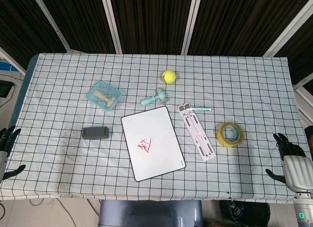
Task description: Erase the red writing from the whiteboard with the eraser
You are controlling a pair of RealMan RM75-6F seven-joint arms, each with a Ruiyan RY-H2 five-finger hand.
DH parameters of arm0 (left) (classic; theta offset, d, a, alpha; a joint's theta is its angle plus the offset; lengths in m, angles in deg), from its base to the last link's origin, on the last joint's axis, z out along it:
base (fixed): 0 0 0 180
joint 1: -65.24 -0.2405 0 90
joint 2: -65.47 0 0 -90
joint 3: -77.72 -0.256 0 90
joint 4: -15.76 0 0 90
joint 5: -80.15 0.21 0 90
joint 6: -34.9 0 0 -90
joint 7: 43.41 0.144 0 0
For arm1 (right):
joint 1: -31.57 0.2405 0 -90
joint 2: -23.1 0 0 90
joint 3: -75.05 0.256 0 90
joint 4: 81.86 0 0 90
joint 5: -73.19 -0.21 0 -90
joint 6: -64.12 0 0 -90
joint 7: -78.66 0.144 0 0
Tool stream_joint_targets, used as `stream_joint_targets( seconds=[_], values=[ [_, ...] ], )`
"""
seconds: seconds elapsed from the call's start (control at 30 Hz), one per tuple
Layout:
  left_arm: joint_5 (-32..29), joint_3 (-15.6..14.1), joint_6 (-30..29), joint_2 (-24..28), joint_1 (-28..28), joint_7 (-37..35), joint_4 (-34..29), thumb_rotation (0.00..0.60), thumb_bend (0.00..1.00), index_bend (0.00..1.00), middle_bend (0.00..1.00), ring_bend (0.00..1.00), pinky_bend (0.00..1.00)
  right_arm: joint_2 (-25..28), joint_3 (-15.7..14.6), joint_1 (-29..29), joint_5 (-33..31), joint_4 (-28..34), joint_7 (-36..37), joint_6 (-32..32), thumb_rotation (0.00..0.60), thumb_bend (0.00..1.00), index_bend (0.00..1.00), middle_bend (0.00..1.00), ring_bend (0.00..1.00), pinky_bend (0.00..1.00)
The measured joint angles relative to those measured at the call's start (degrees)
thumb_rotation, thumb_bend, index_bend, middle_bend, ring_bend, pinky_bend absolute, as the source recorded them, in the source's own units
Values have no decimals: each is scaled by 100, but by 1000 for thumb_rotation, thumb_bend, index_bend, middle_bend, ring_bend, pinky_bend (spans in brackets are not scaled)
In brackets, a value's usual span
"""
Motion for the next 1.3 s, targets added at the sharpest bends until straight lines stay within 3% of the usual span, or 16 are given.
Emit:
stream_joint_targets(
  seconds=[1.0,1.3],
  values=[
    [9,8,78,0,52,-30,23,600,85,28,0,0,7,11,-1,11,-10,23,7,28,600,80,64,90,203,217],
    [-15,14,506,-24,291,183,-85,600,92,22,0,0,7,15,1,19,-31,37,11,56,600,80,64,90,203,217]
  ],
)
